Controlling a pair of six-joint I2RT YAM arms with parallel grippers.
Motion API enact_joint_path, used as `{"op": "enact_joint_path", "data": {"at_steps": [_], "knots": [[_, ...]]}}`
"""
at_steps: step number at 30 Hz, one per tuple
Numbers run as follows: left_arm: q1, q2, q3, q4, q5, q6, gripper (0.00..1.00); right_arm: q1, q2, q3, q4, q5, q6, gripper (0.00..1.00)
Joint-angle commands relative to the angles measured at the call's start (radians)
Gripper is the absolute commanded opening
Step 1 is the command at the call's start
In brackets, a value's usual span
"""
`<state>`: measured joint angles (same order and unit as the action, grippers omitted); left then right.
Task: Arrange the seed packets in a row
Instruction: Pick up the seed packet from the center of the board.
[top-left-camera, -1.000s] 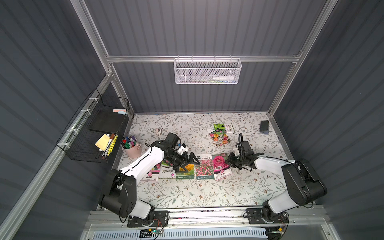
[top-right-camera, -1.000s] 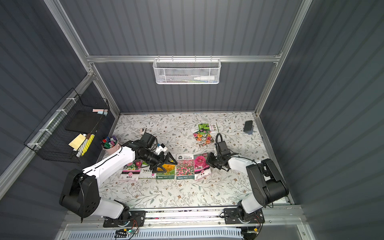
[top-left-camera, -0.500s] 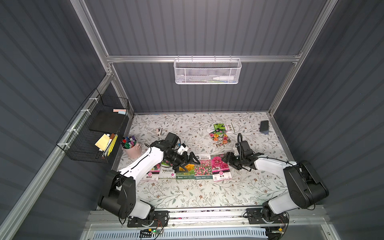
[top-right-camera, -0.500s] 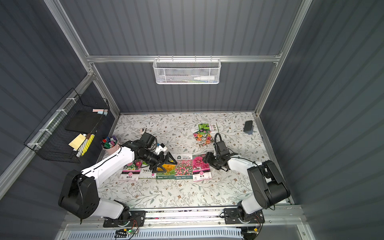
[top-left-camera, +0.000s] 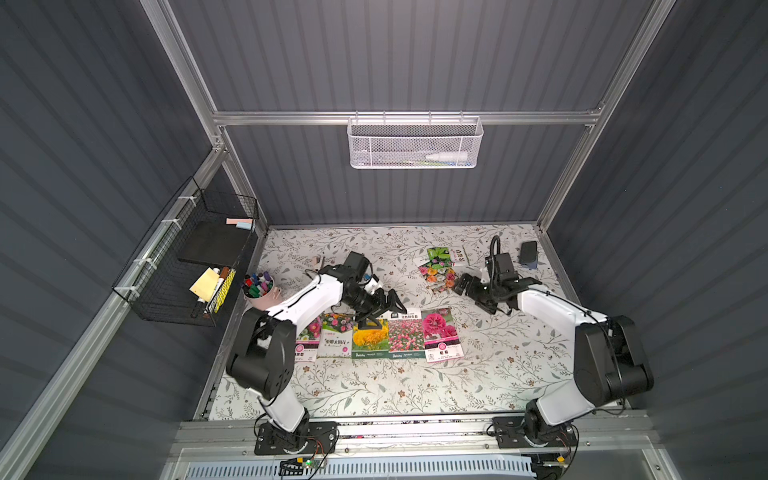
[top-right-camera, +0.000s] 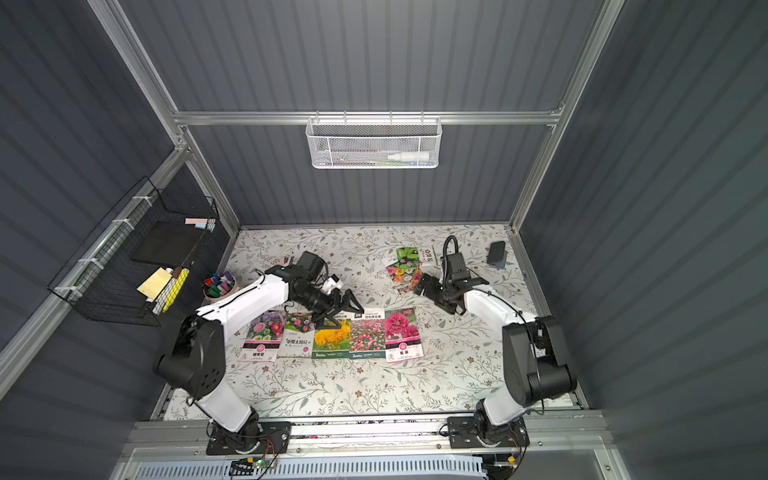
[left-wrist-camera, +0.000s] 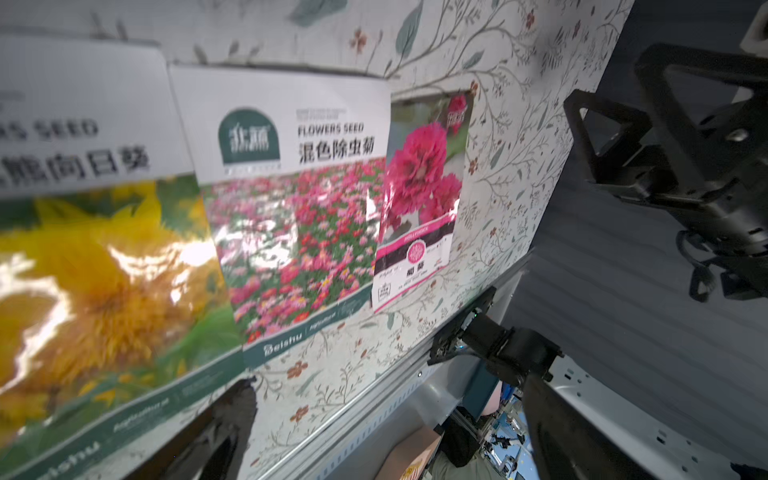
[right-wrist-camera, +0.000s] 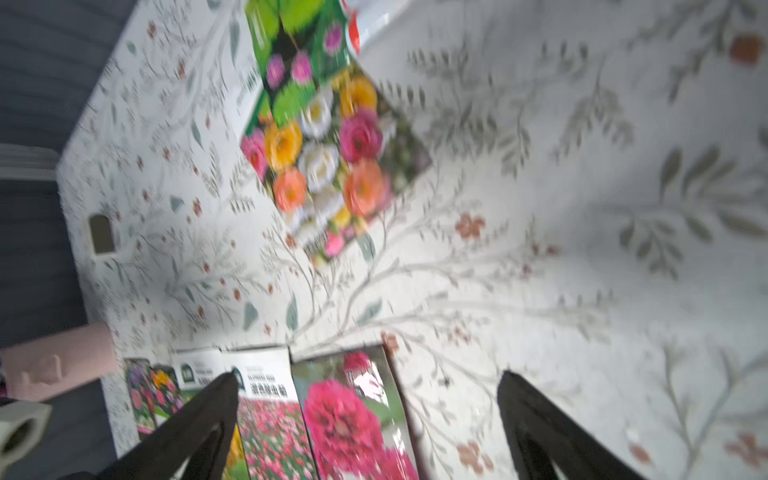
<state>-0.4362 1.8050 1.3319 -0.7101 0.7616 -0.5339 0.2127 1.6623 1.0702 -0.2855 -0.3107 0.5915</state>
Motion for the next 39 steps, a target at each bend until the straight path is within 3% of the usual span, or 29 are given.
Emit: {"op": "enact_joint_path", "data": {"at_steps": [1,12,15,20,26,30,36,39], "knots": [[-0.023,0.121,0.153,0.022,-0.057,0.022,0.99,-0.043,0.146,0.142,-0.053,-0.163,-0.038,0.99],[-0.058,0.493,0.567,0.205,-0.121,0.055,0.99,-0.129,0.499,0.535,-0.079,-0.170,-0.017,0.99],[-0.074,0.553,0.622,0.215,-0.149,0.149,0.99,-0.142,0.569,0.628,-0.107,-0.196,-0.007,0.99],[-0.087,0.641,0.665,0.334,-0.249,0.181,0.99,-0.147,0.653,0.734,-0.131,-0.219,0.026,0.99],[-0.091,0.794,0.881,0.292,-0.311,0.211,0.99,-0.147,0.754,0.866,-0.228,-0.330,0.076,0.96],[-0.082,0.906,1.030,0.271,-0.337,0.164,0.99,-0.147,0.777,0.881,-0.241,-0.374,0.100,0.94],[-0.051,0.955,0.970,0.385,-0.380,-0.005,1.00,-0.145,0.835,0.954,-0.294,-0.445,0.089,0.84],[-0.039,0.948,0.899,0.443,-0.357,-0.096,1.00,-0.145,0.869,1.003,-0.345,-0.482,0.084,0.67]]}}
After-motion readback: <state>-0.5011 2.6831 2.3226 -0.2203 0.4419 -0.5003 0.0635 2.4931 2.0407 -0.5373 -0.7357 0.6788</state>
